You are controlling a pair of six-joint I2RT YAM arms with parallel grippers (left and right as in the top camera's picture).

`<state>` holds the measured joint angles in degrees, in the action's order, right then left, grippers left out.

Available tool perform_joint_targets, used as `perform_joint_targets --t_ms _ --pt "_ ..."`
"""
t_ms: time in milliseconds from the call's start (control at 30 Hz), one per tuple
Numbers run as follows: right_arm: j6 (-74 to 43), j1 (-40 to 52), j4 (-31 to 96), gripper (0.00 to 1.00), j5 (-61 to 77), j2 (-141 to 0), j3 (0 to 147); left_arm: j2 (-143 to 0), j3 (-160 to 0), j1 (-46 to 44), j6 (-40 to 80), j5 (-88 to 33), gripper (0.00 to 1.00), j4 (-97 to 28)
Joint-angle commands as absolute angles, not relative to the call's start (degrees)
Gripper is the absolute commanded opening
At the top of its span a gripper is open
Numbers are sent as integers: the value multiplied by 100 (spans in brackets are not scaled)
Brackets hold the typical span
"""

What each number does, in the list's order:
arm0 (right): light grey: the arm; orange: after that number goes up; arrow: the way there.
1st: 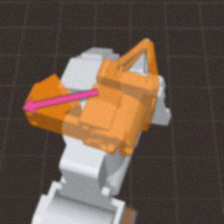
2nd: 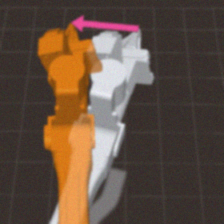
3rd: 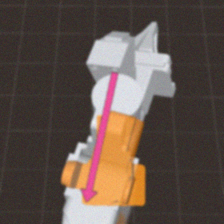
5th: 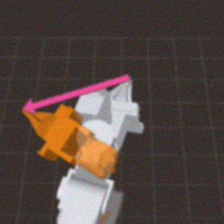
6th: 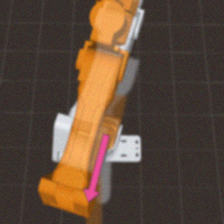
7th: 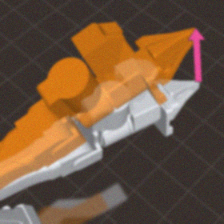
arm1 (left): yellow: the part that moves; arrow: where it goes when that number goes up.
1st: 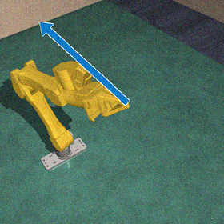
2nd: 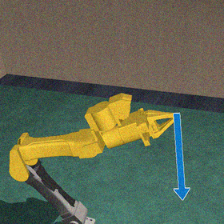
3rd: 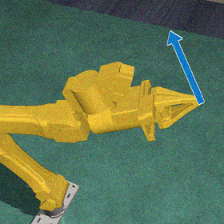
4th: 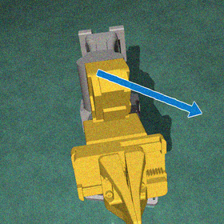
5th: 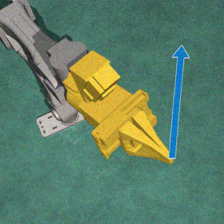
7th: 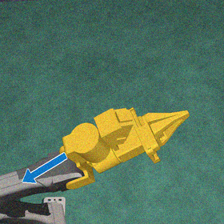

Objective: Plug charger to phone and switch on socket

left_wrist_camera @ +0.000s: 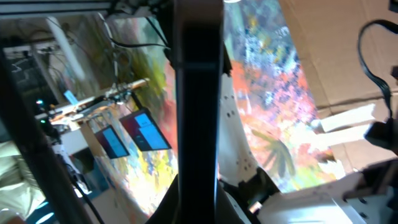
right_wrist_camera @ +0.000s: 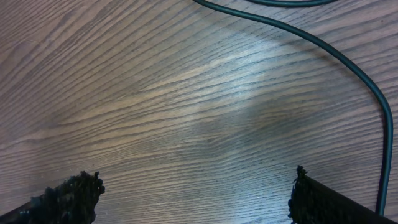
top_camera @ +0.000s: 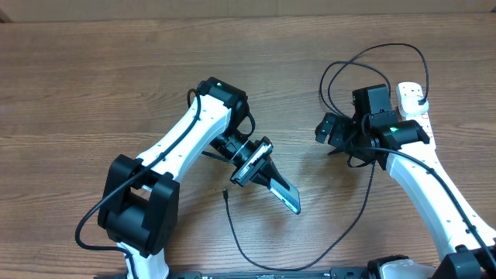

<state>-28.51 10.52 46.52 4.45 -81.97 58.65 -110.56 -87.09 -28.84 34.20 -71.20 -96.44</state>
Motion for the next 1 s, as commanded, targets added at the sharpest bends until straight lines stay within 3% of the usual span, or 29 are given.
perform_joint_targets --t_ms 0,967 --pt "-2867 1044 4644 100 390 -8221 5887 -10927 -8812 -2810 3426 -7644 4 -9688" --pt "-2869 1044 4644 100 390 -8221 5887 -10927 -8812 -2670 3221 -7647 4 -9688"
